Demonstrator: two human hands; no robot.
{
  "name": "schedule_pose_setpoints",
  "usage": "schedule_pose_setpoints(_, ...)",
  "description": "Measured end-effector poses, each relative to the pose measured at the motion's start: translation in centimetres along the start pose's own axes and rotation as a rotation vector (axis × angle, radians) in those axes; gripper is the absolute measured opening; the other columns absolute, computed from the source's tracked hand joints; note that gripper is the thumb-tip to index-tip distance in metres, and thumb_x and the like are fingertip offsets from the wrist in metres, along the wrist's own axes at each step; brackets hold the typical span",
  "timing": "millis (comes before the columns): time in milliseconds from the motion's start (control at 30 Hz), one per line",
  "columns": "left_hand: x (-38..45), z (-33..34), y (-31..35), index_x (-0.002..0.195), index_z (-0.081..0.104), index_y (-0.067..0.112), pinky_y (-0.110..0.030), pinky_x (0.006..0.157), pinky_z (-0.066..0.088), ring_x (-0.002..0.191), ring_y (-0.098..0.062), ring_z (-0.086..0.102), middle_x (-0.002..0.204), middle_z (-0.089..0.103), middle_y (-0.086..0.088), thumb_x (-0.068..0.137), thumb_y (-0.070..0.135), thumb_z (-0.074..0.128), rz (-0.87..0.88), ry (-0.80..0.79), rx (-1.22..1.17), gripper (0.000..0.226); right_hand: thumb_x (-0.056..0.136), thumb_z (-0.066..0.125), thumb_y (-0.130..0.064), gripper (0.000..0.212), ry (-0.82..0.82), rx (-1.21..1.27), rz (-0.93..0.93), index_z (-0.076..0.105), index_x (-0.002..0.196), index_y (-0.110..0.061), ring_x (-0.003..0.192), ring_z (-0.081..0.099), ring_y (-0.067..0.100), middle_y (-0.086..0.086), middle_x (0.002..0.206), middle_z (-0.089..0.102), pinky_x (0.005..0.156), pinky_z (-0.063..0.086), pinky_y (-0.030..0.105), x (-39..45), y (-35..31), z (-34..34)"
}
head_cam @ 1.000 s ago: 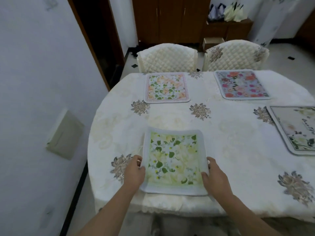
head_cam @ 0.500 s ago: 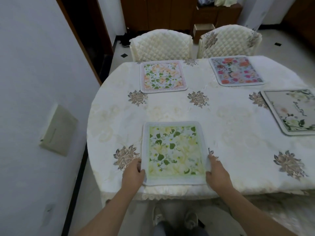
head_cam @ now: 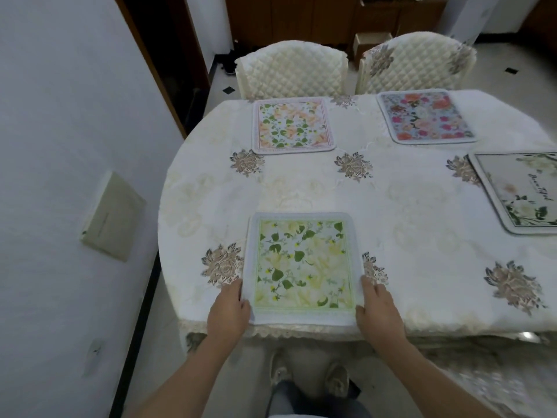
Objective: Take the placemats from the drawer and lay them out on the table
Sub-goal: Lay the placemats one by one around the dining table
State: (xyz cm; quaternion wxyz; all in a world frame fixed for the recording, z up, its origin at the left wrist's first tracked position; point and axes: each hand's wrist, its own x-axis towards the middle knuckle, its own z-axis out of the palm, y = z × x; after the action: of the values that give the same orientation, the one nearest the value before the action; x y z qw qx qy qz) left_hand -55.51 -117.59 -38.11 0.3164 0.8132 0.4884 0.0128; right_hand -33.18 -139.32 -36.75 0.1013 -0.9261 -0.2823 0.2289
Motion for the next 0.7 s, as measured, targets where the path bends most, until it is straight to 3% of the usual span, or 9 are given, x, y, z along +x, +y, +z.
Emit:
schedule_pose_setpoints(100, -0.4, 0.7, 0.2, 0.12, 0.052, 0.016, -0.034, 0.07, 0.048, 0.096, -0.023, 0.053, 0.109, 0.056, -0.004, 0.082, 0.02, 0.061, 0.116, 0.052, 0.272, 0.04, 0.093, 0.051, -0.033, 0.065, 0.032, -0.13, -0.075, 0.024, 0.149, -0.016, 0.134, 0.033, 0.026, 0.01, 0.151, 0.029, 0.106, 0.037, 0.037, -0.3, -0.5, 0.0)
schedule_pose_setpoints(167, -0.3, 1.2, 0.6, 0.126, 0.05, 0.018, -0.043, 0.089, 0.047, 0.117, -0.029, 0.05, 0.129, 0.053, -0.008, 0.083, 0.033, 0.06, 0.156, 0.052, 0.39, 0.047, 0.096, 0.041, -0.043, 0.063, 0.012, -0.142, -0.111, 0.021, 0.151, -0.019, 0.145, 0.018, 0.027, 0.009, 0.159, 0.016, 0.116, 0.023, 0.04, -0.2, -1.2, 0.1)
schedule_pose_setpoints(267, 0.4, 1.6, 1.8, 0.143, 0.041, 0.022, -0.052, 0.115, 0.023, 0.145, -0.032, 0.025, 0.156, 0.031, -0.011, 0.092, 0.049, 0.04, 0.218, -0.02, 0.436, 0.057, 0.097, 0.023, -0.048, 0.061, -0.012, -0.143, -0.223, 0.016, 0.153, -0.025, 0.149, 0.004, 0.022, 0.001, 0.162, 0.005, 0.119, 0.008, 0.04, 0.5, -3.0, 0.1)
schedule_pose_setpoints(400, 2.3, 1.0, 5.0, 0.152, 0.02, 0.028, -0.048, 0.121, -0.002, 0.15, -0.022, -0.001, 0.163, 0.005, -0.003, 0.095, 0.055, 0.018, 0.346, -0.063, 0.457, 0.064, 0.094, 0.021, -0.052, 0.065, 0.041, -0.106, -0.323, 0.02, 0.153, -0.025, 0.149, 0.003, 0.022, 0.001, 0.162, 0.007, 0.119, 0.009, 0.041, 1.9, -6.3, -0.5)
schedule_pose_setpoints(567, 6.2, -0.2, 8.4, 0.155, 0.01, 0.027, -0.046, 0.121, -0.006, 0.15, -0.02, -0.007, 0.164, -0.002, -0.003, 0.095, 0.055, 0.007, 0.409, -0.035, 0.503, 0.066, 0.09, 0.016, -0.056, 0.072, 0.05, -0.117, -0.345, 0.013, 0.154, -0.024, 0.149, -0.004, 0.02, 0.0, 0.162, 0.001, 0.121, 0.005, 0.041, 5.0, -9.1, -1.6)
schedule_pose_setpoints(700, 9.7, -0.5, 9.6, 0.155, 0.007, 0.025, -0.044, 0.122, -0.002, 0.15, -0.021, -0.007, 0.164, -0.003, -0.004, 0.101, 0.051, 0.018, 0.391, -0.132, 0.513, 0.061, 0.095, 0.029, -0.044, 0.062, 0.051, -0.129, -0.338, 0.028, 0.151, -0.018, 0.149, 0.012, 0.026, 0.006, 0.16, 0.016, 0.119, 0.013, 0.043, 8.0, -10.0, -1.6)
